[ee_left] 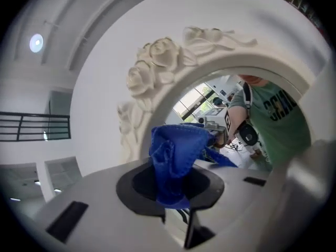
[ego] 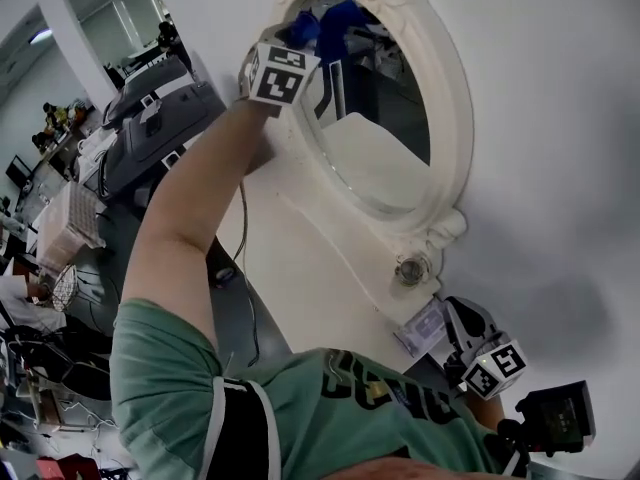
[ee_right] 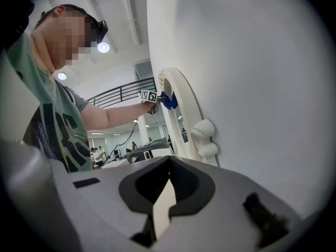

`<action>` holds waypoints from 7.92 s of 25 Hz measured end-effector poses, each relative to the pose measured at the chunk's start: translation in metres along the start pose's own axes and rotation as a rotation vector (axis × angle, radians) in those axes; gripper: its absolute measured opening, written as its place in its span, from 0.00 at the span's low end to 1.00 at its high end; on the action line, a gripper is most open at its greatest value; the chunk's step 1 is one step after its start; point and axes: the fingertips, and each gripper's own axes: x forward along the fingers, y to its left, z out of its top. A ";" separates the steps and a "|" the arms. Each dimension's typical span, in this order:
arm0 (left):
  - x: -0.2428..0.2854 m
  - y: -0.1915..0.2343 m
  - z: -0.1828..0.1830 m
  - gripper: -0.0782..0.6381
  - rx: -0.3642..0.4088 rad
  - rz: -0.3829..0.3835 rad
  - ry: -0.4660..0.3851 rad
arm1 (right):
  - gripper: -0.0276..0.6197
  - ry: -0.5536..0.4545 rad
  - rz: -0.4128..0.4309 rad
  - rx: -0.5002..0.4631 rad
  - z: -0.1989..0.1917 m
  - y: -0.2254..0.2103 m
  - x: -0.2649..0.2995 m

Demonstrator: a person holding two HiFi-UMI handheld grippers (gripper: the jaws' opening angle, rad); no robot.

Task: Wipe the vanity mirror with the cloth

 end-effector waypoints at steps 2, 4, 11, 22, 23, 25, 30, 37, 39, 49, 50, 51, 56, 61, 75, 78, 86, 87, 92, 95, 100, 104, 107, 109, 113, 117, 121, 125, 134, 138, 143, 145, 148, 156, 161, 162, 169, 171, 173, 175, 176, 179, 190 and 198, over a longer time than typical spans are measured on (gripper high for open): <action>0.006 0.023 0.023 0.22 0.055 0.040 0.000 | 0.06 -0.009 -0.007 -0.001 0.001 -0.002 -0.003; 0.012 0.028 0.034 0.22 0.114 0.047 0.022 | 0.06 -0.014 -0.014 -0.001 0.002 -0.003 -0.005; 0.025 0.015 0.035 0.22 0.212 0.031 0.065 | 0.06 -0.021 -0.018 0.011 0.000 -0.007 -0.006; -0.011 -0.082 -0.014 0.21 0.205 -0.035 0.005 | 0.06 0.027 0.006 0.033 -0.009 0.001 0.004; -0.017 -0.105 -0.029 0.21 0.187 -0.060 0.009 | 0.06 0.033 0.009 0.032 -0.009 0.002 0.005; -0.032 -0.149 -0.062 0.21 0.152 -0.108 0.028 | 0.06 0.050 0.012 0.034 -0.011 0.006 0.005; -0.062 -0.257 -0.146 0.22 0.097 -0.254 0.122 | 0.06 0.087 0.007 0.046 -0.021 0.010 0.007; -0.088 -0.370 -0.235 0.22 0.056 -0.449 0.256 | 0.06 0.120 -0.013 0.057 -0.029 0.001 0.007; -0.093 -0.383 -0.243 0.21 0.050 -0.467 0.257 | 0.06 0.121 -0.018 0.058 -0.029 0.001 0.006; -0.086 -0.345 -0.230 0.22 -0.021 -0.514 0.248 | 0.06 0.076 -0.009 0.025 -0.013 0.004 0.010; -0.079 -0.321 -0.217 0.22 -0.038 -0.478 0.229 | 0.06 0.067 -0.012 0.020 -0.010 0.003 0.009; -0.070 -0.293 -0.201 0.22 -0.047 -0.436 0.204 | 0.06 0.059 -0.014 0.016 -0.008 0.002 0.007; -0.029 -0.131 -0.082 0.22 0.011 -0.173 0.018 | 0.06 0.030 -0.016 0.009 -0.005 -0.003 0.002; -0.008 -0.027 0.023 0.22 0.083 -0.010 -0.086 | 0.06 0.003 -0.016 0.006 -0.003 -0.005 -0.002; 0.006 -0.008 0.064 0.22 0.163 0.035 -0.051 | 0.06 -0.002 -0.007 0.026 -0.006 -0.004 -0.009; -0.003 -0.038 0.047 0.22 0.171 0.010 -0.073 | 0.06 0.017 -0.005 0.029 -0.009 -0.001 -0.007; -0.041 -0.189 -0.079 0.22 0.085 -0.157 0.003 | 0.06 0.056 -0.008 0.039 -0.019 0.002 -0.005; -0.046 -0.209 -0.097 0.22 0.049 -0.173 0.015 | 0.06 0.063 -0.008 0.041 -0.021 0.003 -0.004; -0.074 -0.301 -0.160 0.22 -0.064 -0.279 0.094 | 0.06 0.095 -0.007 0.043 -0.025 0.008 -0.003; -0.088 -0.347 -0.187 0.22 -0.078 -0.371 0.145 | 0.06 0.107 -0.011 0.046 -0.026 0.008 -0.003; -0.102 -0.386 -0.214 0.22 -0.085 -0.496 0.181 | 0.06 0.117 -0.025 0.049 -0.027 0.004 -0.003; -0.100 -0.387 -0.214 0.22 -0.077 -0.539 0.185 | 0.06 0.111 -0.024 0.041 -0.023 0.004 0.000; -0.102 -0.389 -0.217 0.22 -0.109 -0.578 0.214 | 0.06 0.093 -0.009 0.023 -0.018 0.009 0.004; -0.100 -0.373 -0.213 0.22 -0.130 -0.582 0.213 | 0.06 0.074 -0.010 0.013 -0.013 0.007 0.005; -0.074 -0.281 -0.166 0.22 -0.145 -0.452 0.126 | 0.06 0.048 -0.020 0.004 -0.007 0.002 -0.002; -0.041 -0.150 -0.073 0.22 -0.112 -0.250 -0.021 | 0.06 0.021 -0.017 -0.003 0.000 0.001 -0.005; -0.021 -0.069 0.012 0.22 0.015 -0.114 -0.118 | 0.06 0.002 -0.013 0.006 -0.004 -0.002 -0.004; -0.001 -0.027 0.059 0.22 0.023 -0.042 -0.111 | 0.06 -0.014 -0.011 0.016 -0.014 -0.008 -0.005; 0.006 -0.022 0.070 0.22 0.082 -0.004 -0.081 | 0.06 -0.021 -0.004 0.043 -0.013 -0.007 -0.010; -0.011 -0.057 0.055 0.22 0.115 -0.018 -0.110 | 0.06 -0.004 0.004 0.045 -0.015 -0.001 -0.008; -0.039 -0.155 -0.018 0.22 0.074 -0.092 -0.088 | 0.06 0.018 0.007 0.052 -0.018 0.004 -0.004; -0.052 -0.202 -0.052 0.22 0.023 -0.140 -0.064 | 0.06 0.038 0.010 0.055 -0.021 0.006 -0.003; -0.075 -0.275 -0.095 0.22 -0.019 -0.237 -0.017 | 0.06 0.063 0.013 0.063 -0.028 0.010 -0.003; -0.107 -0.376 -0.148 0.22 -0.031 -0.451 0.047 | 0.06 0.098 0.003 0.073 -0.036 0.011 -0.004; -0.107 -0.382 -0.156 0.21 -0.093 -0.487 0.057 | 0.06 0.100 -0.001 0.068 -0.035 0.009 -0.003; -0.106 -0.383 -0.156 0.21 -0.090 -0.496 0.059 | 0.06 0.098 0.000 0.066 -0.034 0.008 -0.003; -0.113 -0.379 -0.160 0.22 -0.172 -0.589 0.116 | 0.06 0.070 0.012 0.035 -0.022 0.019 -0.005; -0.107 -0.342 -0.150 0.22 -0.218 -0.551 0.112 | 0.06 0.050 0.004 0.021 -0.011 0.025 -0.010; -0.095 -0.288 -0.129 0.22 -0.254 -0.476 0.086 | 0.06 0.034 -0.002 0.008 -0.004 0.028 -0.015; -0.084 -0.227 -0.095 0.22 -0.257 -0.388 0.033 | 0.06 0.027 -0.006 0.003 0.000 0.031 -0.021; -0.078 -0.196 -0.075 0.22 -0.248 -0.343 0.000 | 0.06 0.023 -0.006 0.001 0.001 0.031 -0.023; -0.065 -0.114 -0.009 0.22 -0.201 -0.219 -0.094 | 0.06 0.003 -0.008 -0.006 0.007 0.031 -0.027; -0.037 -0.028 0.111 0.23 -0.104 -0.080 -0.146 | 0.06 -0.056 -0.021 -0.005 0.011 0.024 -0.039; -0.035 -0.050 0.110 0.22 -0.038 -0.043 -0.145 | 0.06 -0.049 -0.023 0.016 0.005 0.022 -0.042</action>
